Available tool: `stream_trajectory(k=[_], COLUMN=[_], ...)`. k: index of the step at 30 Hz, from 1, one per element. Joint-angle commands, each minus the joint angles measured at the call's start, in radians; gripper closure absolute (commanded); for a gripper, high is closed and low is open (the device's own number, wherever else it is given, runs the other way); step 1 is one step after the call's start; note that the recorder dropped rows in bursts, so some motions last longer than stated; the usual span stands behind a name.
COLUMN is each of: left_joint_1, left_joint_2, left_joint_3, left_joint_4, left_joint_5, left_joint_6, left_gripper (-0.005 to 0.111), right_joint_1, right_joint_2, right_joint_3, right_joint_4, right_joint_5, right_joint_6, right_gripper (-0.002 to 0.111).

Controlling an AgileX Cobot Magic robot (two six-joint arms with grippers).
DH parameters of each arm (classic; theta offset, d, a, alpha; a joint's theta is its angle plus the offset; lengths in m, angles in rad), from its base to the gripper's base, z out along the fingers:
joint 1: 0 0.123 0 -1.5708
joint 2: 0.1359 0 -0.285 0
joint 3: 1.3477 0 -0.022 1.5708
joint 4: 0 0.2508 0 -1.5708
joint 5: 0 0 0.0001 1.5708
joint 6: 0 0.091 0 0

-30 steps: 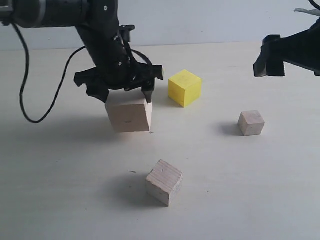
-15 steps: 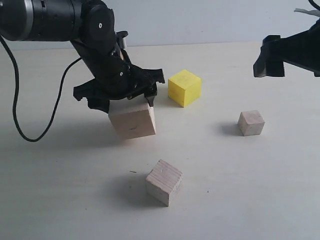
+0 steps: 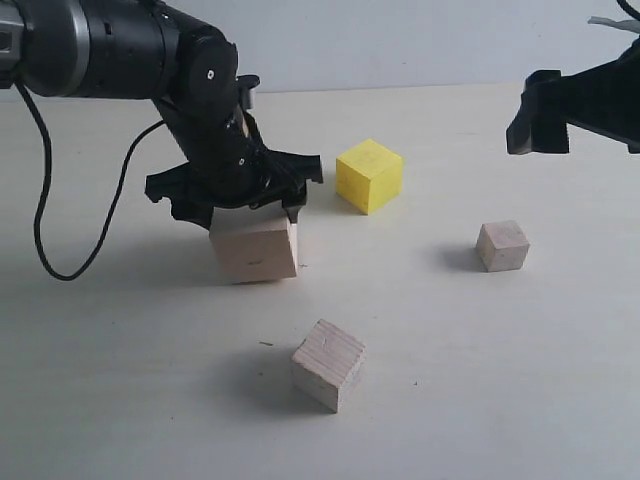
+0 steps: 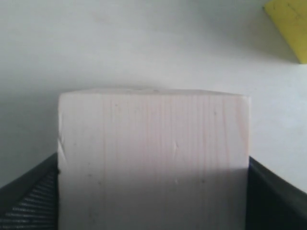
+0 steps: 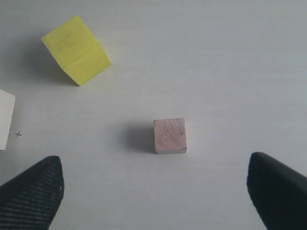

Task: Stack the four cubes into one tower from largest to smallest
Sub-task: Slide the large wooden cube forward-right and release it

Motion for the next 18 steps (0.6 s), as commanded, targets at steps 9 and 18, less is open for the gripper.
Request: stream_trajectory(k=[9,18], left_joint_1=[-0.018,-0.018], left_joint_2=[0.039,0.039], left_joint_3=[-0.045,-0.045], left_joint_4=[0.011,0.009], left_joint_5=[-0.013,0.008], left_joint_6=[0.009,0.009], left_gripper=[0.101,0.038], right_joint_1=[-0.004,-0.004], right_joint_2=[-0.007,-0.007], right_joint_3=[-0.004,-0.004], right_joint_4=[0.002,0.004], right_joint_5=[-0.021,-0.02], right_joint_6=[-0.011,-0.011], right_gripper=[0.011,0.011])
